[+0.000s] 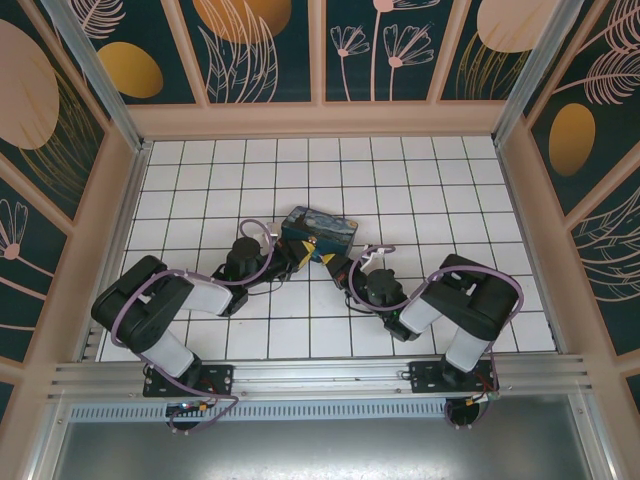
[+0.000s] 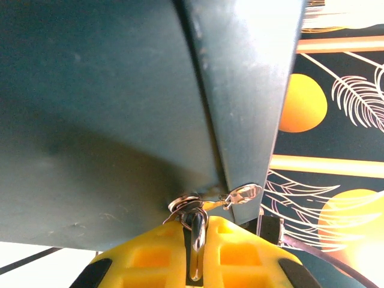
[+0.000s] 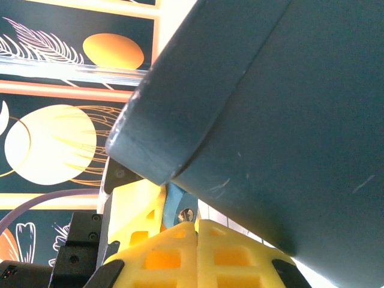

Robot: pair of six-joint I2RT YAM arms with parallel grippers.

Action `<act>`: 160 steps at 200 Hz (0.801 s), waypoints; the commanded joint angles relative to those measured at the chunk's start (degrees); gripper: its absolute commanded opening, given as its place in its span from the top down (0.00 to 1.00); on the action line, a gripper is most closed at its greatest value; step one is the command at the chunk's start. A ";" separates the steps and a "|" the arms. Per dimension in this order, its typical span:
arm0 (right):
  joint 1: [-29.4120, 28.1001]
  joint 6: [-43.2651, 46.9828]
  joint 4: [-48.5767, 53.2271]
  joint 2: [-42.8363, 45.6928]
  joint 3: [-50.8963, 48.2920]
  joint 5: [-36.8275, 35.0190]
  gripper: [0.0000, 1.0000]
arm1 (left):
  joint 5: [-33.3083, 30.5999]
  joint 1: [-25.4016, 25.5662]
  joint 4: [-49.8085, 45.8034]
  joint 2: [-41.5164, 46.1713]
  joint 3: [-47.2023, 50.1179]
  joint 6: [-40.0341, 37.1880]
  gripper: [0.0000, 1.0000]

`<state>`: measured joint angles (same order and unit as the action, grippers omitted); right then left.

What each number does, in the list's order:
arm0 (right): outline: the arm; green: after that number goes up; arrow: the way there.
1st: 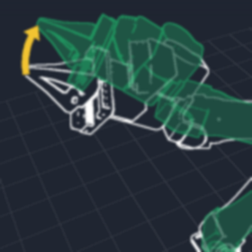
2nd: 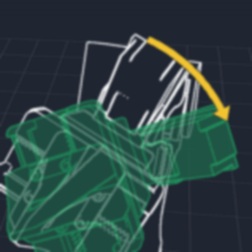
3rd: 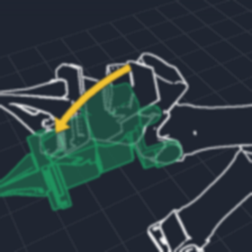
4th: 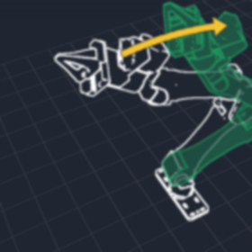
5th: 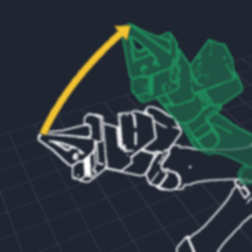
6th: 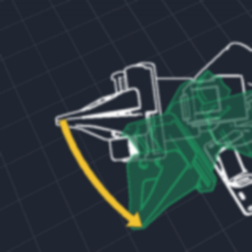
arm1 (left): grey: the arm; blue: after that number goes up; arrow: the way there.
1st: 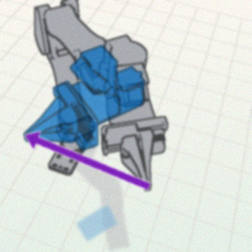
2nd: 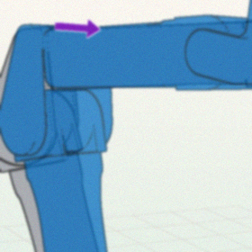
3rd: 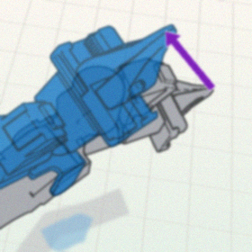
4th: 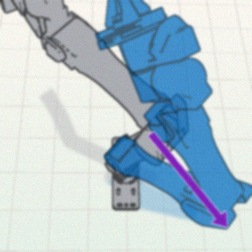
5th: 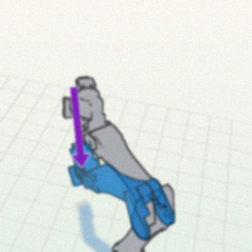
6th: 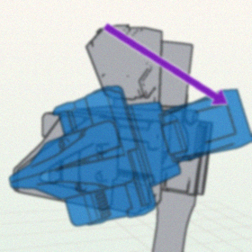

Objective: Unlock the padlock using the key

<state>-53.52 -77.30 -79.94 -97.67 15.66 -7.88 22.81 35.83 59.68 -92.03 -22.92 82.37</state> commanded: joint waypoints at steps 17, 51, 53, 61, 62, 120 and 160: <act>-0.03 0.36 -4.59 1.78 3.50 3.66 1.00 | 2.77 2.28 -3.20 1.06 -1.36 -3.93 1.00; 0.07 1.62 -1.18 1.65 6.90 6.03 1.00 | 2.13 3.05 -5.80 1.21 -2.75 -5.90 1.00; 0.08 1.58 -1.25 1.55 6.96 6.03 1.00 | 2.15 3.07 -5.76 1.21 -2.81 -5.86 1.00; 0.24 1.41 -1.79 1.34 6.89 5.97 1.00 | 2.05 3.21 -5.23 1.15 -2.72 -5.46 1.00; 0.25 1.37 -2.10 1.23 6.81 5.95 1.00 | 2.06 3.20 -5.08 1.15 -2.69 -5.37 1.00; 2.40 0.04 -5.76 1.05 4.11 5.11 1.00 | 2.77 3.40 3.91 -0.52 -0.11 3.96 1.00; 3.31 0.04 -4.88 1.92 4.21 5.84 1.00 | 2.20 3.37 4.07 -0.14 0.06 8.24 1.00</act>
<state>-50.65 -77.08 -77.82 -97.67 18.28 -4.32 18.37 36.34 60.38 -92.03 -23.51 86.70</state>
